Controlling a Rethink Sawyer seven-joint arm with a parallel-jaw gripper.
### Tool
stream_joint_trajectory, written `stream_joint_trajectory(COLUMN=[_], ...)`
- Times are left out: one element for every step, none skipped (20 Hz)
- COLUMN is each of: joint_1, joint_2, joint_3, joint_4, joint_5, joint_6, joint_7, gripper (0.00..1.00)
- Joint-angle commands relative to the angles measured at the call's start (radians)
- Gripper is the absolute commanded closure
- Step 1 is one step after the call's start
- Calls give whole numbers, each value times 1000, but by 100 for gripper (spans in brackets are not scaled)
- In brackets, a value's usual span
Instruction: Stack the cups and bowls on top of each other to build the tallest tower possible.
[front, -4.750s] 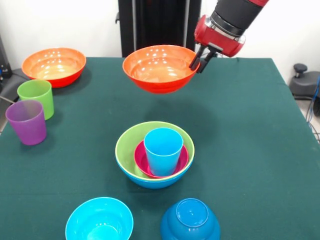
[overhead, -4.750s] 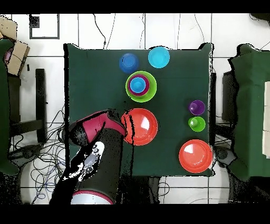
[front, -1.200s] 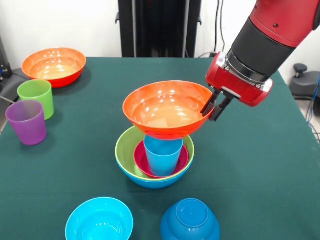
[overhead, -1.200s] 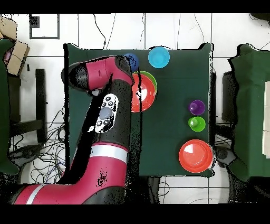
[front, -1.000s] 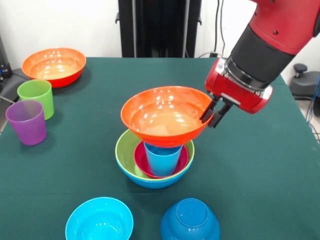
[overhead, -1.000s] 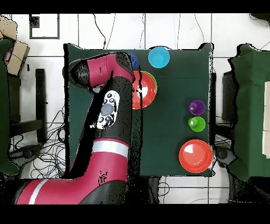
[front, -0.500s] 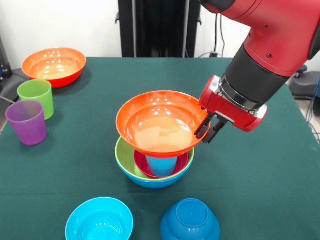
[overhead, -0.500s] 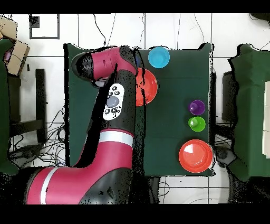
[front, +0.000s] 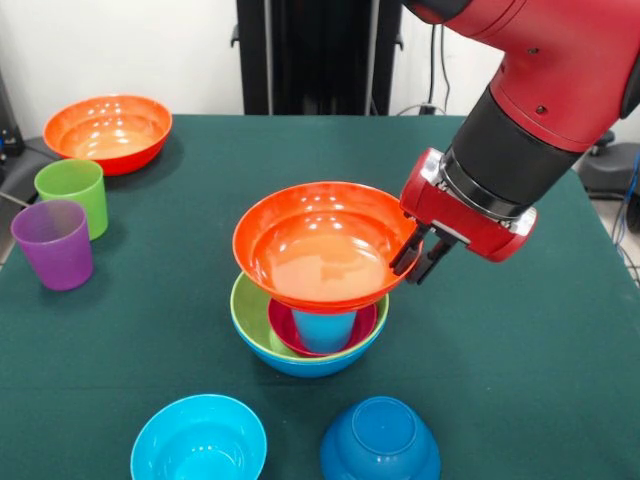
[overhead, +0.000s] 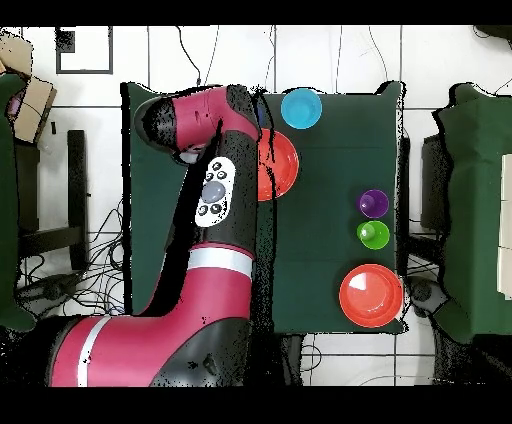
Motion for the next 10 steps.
stream_joint_trajectory(joint_1=[-16, -14, -12, -10, -8, -7, -6, -6, -6, -6], joint_2=[-37, -38, -38, -37, -35, -35, -35, -36, -37, -37], joint_3=[118, 117, 115, 113, 111, 109, 109, 109, 109, 109], joint_4=[55, 58, 56, 54, 49, 48, 48, 48, 50, 52], joint_5=[15, 14, 12, 11, 10, 8, 7, 7, 5, 5], joint_6=[30, 30, 31, 33, 35, 35, 34, 33, 28, 25], joint_7=[-111, -109, -107, -105, -104, -101, -101, -101, -101, -102], gripper=[100, 100, 100, 100, 100, 100, 100, 100, 0, 0])
